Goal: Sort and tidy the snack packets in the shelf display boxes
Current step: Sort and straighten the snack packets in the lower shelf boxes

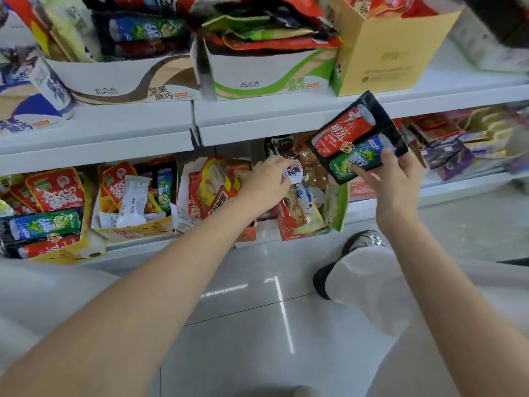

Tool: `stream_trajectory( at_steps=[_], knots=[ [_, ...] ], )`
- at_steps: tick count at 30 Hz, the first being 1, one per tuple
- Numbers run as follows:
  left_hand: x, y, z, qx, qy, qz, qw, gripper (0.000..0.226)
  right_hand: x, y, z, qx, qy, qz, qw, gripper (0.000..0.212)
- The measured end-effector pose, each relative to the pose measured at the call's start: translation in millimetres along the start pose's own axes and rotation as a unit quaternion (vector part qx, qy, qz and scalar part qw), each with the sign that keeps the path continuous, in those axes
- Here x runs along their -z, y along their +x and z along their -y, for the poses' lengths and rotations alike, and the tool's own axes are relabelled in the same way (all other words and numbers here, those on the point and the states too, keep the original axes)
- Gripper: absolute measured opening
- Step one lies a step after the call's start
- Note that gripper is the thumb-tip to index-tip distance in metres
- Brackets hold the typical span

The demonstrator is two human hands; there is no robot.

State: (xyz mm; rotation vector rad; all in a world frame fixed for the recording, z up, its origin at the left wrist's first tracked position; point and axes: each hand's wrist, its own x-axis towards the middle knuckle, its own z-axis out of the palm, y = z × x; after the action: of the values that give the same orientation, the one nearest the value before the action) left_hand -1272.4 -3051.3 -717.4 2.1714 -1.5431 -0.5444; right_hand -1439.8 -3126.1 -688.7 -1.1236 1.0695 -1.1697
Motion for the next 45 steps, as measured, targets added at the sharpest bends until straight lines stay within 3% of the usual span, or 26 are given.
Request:
stream_trajectory(
  at_steps=[4, 7, 12, 19, 27, 32, 35, 41, 45],
  knots=[
    [-14.5, 21.5, -6.4, 0.015, 0.139, 0.102, 0.985, 0.044, -1.0, 5.2, -5.5, 0.022, 0.029, 0.008, 0.999, 0.015],
    [-24.7, 15.1, -6.7, 0.029, 0.185, 0.075, 0.979, 0.044, -1.6, 10.1, -11.3, 0.023, 0.015, 0.009, 1.0, 0.015],
    [-34.2, -13.8, 4.3, 0.008, 0.15, 0.007, 0.989, 0.039, -1.9, 12.3, -28.2, 0.049, -0.107, 0.016, 0.993, 0.02],
    [-27.2, -28.7, 8.9, -0.026, 0.122, 0.015, 0.992, 0.031, -4.9, 8.6, -30.9, 0.126, -0.209, 0.038, 0.969, 0.017],
    [-28.8, -51.3, 16.5, -0.037, 0.116, 0.001, 0.993, 0.034, -31.4, 0.7, -22.3, 0.242, -0.329, 0.098, 0.908, 0.028],
    [-19.9, -39.6, 7.2, -0.039, 0.084, -0.027, 0.995, 0.054, -14.7, 9.3, -20.7, 0.212, -0.309, 0.007, 0.927, 0.026],
    [-17.0, -8.6, -4.2, -0.064, 0.096, -0.025, 0.993, 0.054, 0.2, 18.7, -23.0, 0.179, -0.281, -0.048, 0.942, 0.022],
    [-27.9, 44.9, -23.4, -0.076, 0.232, 0.075, 0.967, 0.073, 19.4, 29.2, -30.5, 0.131, -0.269, -0.068, 0.952, 0.018],
    [-32.8, 57.9, -27.7, -0.035, 0.225, 0.084, 0.97, 0.073, 18.7, 31.4, -32.4, 0.131, -0.247, -0.071, 0.957, 0.028]
  ],
)
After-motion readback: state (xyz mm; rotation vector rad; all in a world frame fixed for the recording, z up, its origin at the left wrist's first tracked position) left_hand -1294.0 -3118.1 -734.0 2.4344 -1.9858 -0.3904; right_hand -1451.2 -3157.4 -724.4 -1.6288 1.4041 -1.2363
